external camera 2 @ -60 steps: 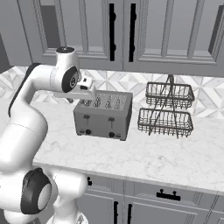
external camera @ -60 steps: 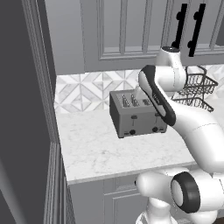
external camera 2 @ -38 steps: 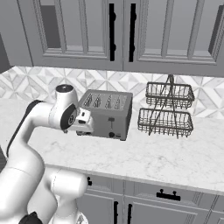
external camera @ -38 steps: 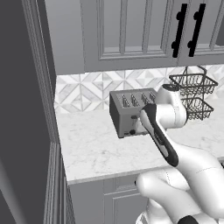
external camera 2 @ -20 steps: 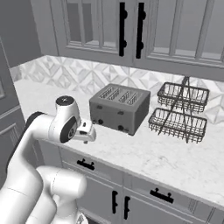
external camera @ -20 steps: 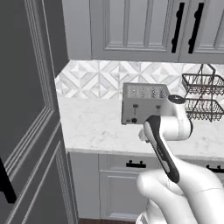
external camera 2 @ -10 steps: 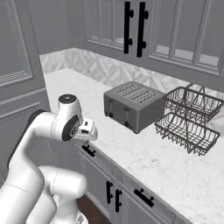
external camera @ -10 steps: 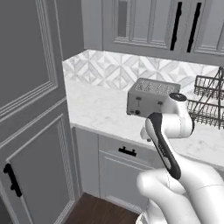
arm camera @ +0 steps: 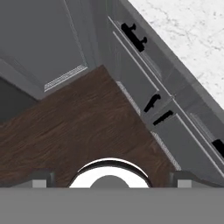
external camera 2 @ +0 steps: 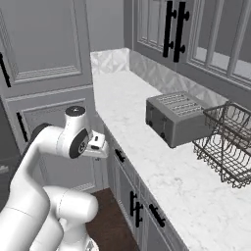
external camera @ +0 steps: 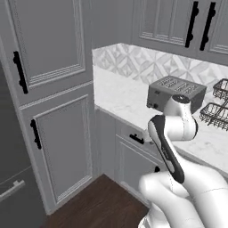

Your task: Take a straw from the drawer in front and place it inside the glass cup on the dining counter.

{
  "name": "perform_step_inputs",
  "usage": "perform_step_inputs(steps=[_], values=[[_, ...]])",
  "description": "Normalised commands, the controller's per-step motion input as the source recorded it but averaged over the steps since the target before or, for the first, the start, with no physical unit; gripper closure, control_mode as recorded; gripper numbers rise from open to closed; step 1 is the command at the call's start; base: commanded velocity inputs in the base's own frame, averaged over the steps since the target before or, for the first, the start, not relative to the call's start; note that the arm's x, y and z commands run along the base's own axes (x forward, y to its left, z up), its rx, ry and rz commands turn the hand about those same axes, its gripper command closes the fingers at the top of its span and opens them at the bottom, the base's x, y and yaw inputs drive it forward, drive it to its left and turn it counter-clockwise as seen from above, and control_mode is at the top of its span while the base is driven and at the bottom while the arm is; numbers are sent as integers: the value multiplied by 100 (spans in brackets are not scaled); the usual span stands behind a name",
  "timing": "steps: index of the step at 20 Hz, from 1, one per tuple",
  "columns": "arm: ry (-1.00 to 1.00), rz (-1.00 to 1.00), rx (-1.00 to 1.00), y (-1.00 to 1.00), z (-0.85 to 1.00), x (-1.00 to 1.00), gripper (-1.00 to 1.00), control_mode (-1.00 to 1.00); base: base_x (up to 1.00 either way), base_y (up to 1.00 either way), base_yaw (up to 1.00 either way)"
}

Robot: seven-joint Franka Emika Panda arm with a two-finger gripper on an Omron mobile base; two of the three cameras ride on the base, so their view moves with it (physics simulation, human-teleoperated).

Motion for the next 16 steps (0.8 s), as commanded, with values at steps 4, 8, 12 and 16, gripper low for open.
perform_step_inputs(steps=[4, 8, 12, 16], values=[[0, 0, 0, 0, 0, 0, -100, 100, -14, -66, 55], [0, 0, 0, 0, 0, 0, -100, 100, 0, -71, 53], [0, 0, 0, 0, 0, 0, -100, 100, -3, -75, 50], [-1, 7, 0, -3, -4, -11, -100, -100, -26, -32, 33]])
